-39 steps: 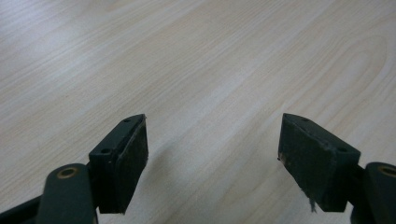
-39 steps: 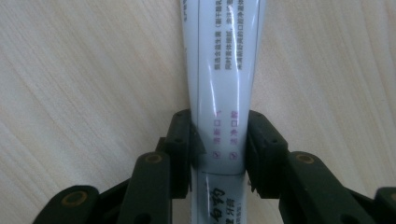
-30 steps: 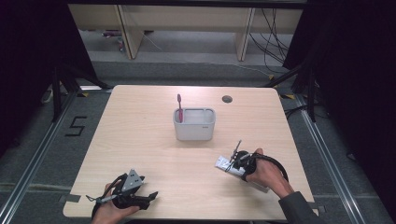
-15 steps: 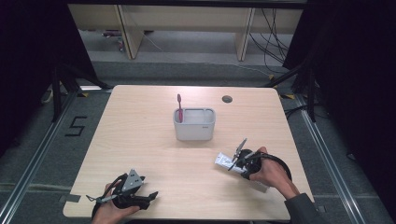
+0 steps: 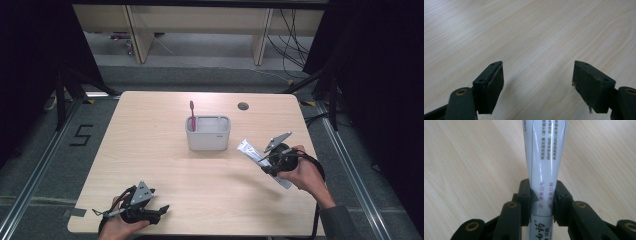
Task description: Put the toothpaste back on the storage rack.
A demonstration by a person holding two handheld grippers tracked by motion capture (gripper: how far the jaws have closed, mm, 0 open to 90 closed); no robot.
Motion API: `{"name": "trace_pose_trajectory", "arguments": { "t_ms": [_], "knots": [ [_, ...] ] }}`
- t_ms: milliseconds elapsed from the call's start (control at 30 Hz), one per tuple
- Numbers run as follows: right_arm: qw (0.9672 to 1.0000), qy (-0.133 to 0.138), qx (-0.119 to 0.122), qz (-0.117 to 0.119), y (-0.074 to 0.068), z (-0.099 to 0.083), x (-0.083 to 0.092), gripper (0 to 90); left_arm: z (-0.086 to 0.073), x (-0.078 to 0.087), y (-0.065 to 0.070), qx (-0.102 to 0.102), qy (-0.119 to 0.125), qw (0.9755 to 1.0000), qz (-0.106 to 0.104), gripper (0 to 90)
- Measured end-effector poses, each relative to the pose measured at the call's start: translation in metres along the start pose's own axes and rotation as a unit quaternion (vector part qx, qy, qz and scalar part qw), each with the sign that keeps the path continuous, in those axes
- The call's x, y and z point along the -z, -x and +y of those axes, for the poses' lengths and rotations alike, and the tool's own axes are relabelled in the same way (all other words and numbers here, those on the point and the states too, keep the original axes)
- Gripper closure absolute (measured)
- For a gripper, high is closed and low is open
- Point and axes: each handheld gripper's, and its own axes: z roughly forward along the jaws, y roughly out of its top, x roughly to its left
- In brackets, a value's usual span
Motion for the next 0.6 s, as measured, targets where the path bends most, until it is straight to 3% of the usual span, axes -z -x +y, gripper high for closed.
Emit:
{"name": "trace_pose_trajectory", "arguments": {
  "t_ms": [100, 133, 167, 233, 267, 333, 367, 400, 467, 500, 600],
  "knots": [
    [0.9996, 0.022, -0.016, -0.009, 0.004, 0.003, 0.004, 72.5, 0.001, -0.001, 0.001, 0.006, 0.003, 1.0, 0.0, 24.7],
    [0.9994, 0.03, -0.01, -0.011, 0.007, 0.003, 0.006, 72.4, 0.0, -0.001, 0.001, 0.005, 0.003, 1.0, 0.0, 24.7],
    [0.999, 0.029, -0.031, -0.012, 0.006, 0.006, 0.008, 72.4, 0.0, -0.001, 0.001, 0.004, 0.004, 1.0, 0.0, 24.7],
    [0.9985, 0.048, -0.025, -0.008, 0.01, 0.009, 0.01, 72.4, 0.001, 0.001, -0.001, -0.007, -0.006, 1.0, 0.001, 24.6],
    [0.9978, 0.056, -0.032, -0.014, 0.011, 0.01, 0.012, 72.4, 0.0, 0.0, 0.0, 0.002, 0.002, 1.0, 0.001, 24.7],
    [0.9969, 0.068, -0.039, -0.011, 0.012, 0.015, 0.014, 72.4, 0.0, 0.001, -0.001, -0.006, -0.005, 1.0, 0.001, 24.6],
    [0.9963, 0.078, -0.029, -0.019, 0.014, 0.017, 0.014, 72.4, 0.0, 0.001, -0.001, 0.0, 0.0, 1.0, 0.0, 24.6],
    [0.9948, 0.089, -0.044, -0.02, 0.014, 0.02, 0.016, 72.4, 0.0, 0.0, -0.001, 0.002, 0.004, 1.0, 0.002, 24.6],
    [0.9932, 0.107, -0.038, -0.024, 0.017, 0.024, 0.017, 72.4, 0.0, 0.0, -0.001, 0.003, 0.007, 1.0, 0.001, 24.6],
    [0.9921, 0.112, -0.052, -0.02, 0.016, 0.028, 0.02, 72.4, 0.0, 0.002, -0.001, -0.005, -0.001, 1.0, 0.002, 24.6],
    [0.9887, 0.141, -0.042, -0.029, 0.02, 0.035, 0.022, 72.4, 0.001, 0.001, -0.001, 0.003, 0.007, 1.0, 0.004, 24.6]
  ]
}}
